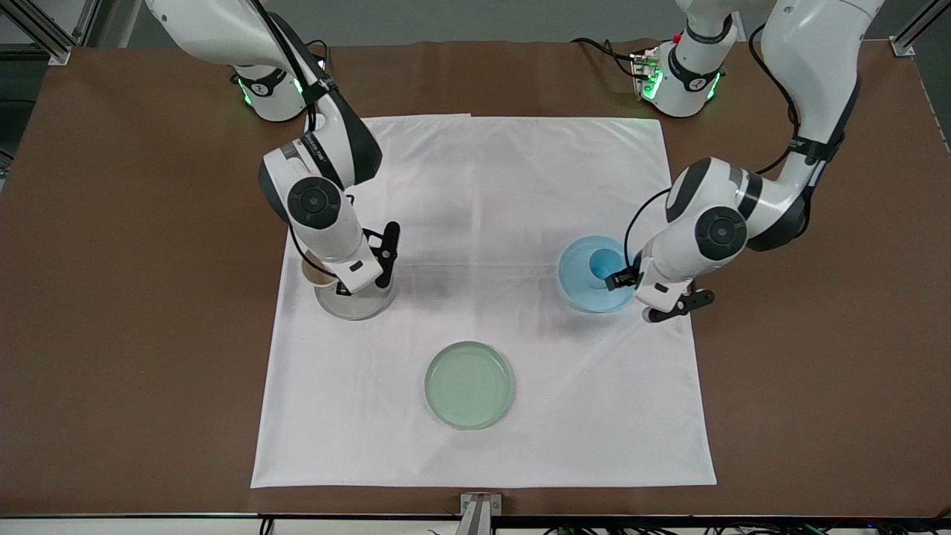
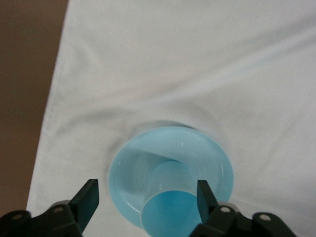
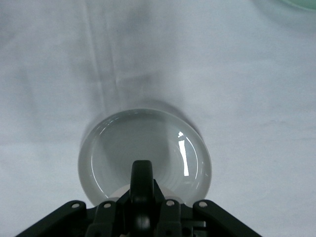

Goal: Place blue cup in blue plate and white mug in gray plate
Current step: 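Open the left gripper and withdraw it from the blue cup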

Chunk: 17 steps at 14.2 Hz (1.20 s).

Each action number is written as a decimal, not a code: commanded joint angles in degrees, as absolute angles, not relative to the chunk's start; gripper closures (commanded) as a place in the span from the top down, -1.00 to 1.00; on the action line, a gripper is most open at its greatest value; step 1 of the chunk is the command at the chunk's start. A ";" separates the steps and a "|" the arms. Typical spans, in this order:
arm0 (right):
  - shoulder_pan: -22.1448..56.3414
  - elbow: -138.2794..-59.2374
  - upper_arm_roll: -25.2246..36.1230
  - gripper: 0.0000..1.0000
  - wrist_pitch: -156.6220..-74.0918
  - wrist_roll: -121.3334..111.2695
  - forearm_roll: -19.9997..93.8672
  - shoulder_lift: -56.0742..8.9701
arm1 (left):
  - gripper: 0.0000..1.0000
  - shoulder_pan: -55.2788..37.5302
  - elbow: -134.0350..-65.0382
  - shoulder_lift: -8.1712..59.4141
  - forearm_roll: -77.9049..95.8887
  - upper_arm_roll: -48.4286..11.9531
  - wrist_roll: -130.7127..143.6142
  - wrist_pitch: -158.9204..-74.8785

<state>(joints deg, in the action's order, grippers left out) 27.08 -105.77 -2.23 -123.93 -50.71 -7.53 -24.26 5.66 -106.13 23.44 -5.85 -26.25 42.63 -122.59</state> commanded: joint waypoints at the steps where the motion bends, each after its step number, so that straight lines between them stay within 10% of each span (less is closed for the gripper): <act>1: 27.33 -106.26 -1.58 -0.99 -126.99 -51.24 -11.33 -26.54 | 1.00 8.34 -95.49 22.24 -7.21 -26.54 39.83 -112.63; 6: 27.60 -106.35 -1.67 -0.99 -131.04 -52.03 -11.43 -28.39 | 1.00 12.91 -82.10 20.41 -15.27 -26.63 29.66 -99.86; 14: 29.71 -106.61 -1.67 -0.96 -133.68 -52.03 -11.34 -30.06 | 1.00 16.88 -82.18 8.98 -12.32 -26.55 14.25 -90.27; 17: 29.71 -106.79 -1.67 -0.96 -133.77 -52.03 -11.34 -30.06 | 1.00 7.77 -85.68 3.54 -8.80 -14.90 11.52 -89.22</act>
